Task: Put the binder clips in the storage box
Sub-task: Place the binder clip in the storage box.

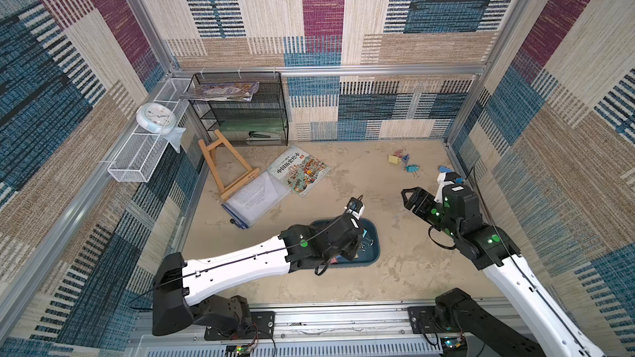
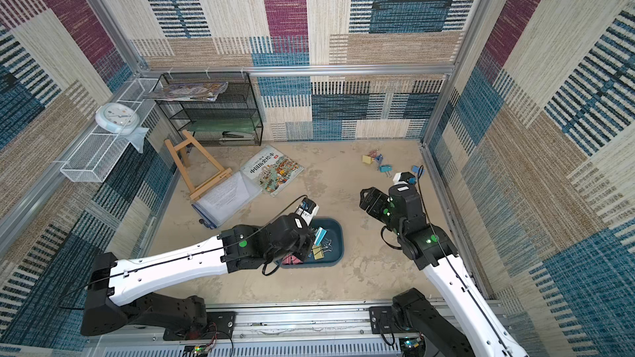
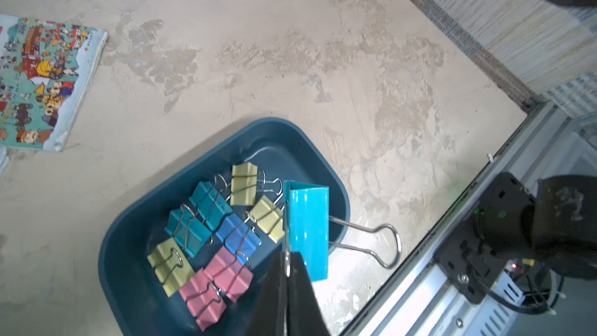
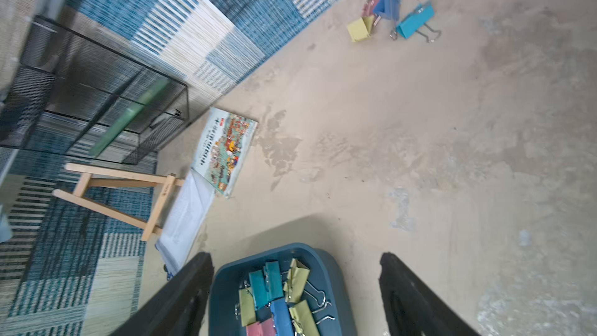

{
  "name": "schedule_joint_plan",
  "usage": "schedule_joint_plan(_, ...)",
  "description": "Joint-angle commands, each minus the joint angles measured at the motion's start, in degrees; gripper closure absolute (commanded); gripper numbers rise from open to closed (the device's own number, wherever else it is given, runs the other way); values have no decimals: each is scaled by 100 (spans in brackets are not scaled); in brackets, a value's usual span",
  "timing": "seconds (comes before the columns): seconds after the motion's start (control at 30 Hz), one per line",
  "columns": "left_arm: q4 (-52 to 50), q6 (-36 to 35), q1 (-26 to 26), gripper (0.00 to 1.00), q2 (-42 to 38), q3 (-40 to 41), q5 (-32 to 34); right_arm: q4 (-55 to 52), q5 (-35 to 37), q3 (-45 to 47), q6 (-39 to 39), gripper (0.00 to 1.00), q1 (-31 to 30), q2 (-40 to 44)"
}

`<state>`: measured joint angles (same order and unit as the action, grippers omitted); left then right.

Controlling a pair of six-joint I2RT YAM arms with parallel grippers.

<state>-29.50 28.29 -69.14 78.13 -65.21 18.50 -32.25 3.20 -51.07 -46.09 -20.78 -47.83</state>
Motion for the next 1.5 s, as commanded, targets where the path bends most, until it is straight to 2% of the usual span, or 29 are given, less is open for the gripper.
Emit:
schedule_joint_plan(0.0, 97, 492, -186, 100, 36, 228, 559, -269, -511, 2, 337, 15, 84, -4)
schedule_joint_plan(0.2, 905, 573, -205, 100, 910, 2, 368, -803, -344, 3, 505, 16, 91, 167)
schedule_joint_plan(0.33, 1189, 578, -238, 100, 1527, -226, 537, -1282, -166, -82, 541, 16, 100, 261)
schedule_joint_plan(0.5, 1464, 578, -233, 100, 1879, -24, 874, -1560, -89, -46, 448, 16, 100, 487)
schedule_joint_plan(0.67, 1340, 493, -232, 98, 2181, -89, 652, -1536, -162, 7, 322, 16, 101, 582)
schedule_joint_plan(0.73, 1332, 387, -232, 79, 2148, -66, 437, -1530, -180, -15, 309, 16, 104, 552)
schedule_joint_plan(0.83, 1265, 316, -231, 61, 1955, -104, 268, -1472, -152, -111, 293, 16, 100, 437)
schedule_joint_plan(1.0, 973, 47, -189, 38, 1402, -275, 152, -1273, 110, -518, 501, 16, 177, -307)
schedule_joint_plan(1.1, 826, -159, -8, 29, 900, -363, 2, -1061, 374, -902, 815, 15, 445, -915)
schedule_joint_plan(1.23, 791, -278, 759, 18, 150, -244, -767, -403, 301, -1329, 1386, 15, 1392, -1914)
schedule_joint_plan(1.33, 718, -410, 1506, 0, -239, -129, -1567, 260, -250, -1555, 1417, 16, 2102, -2740)
schedule_joint_plan(1.47, 130, -896, 2115, 1, -419, -298, -1979, 1398, -1369, -1709, 791, 18, 2854, -3850)
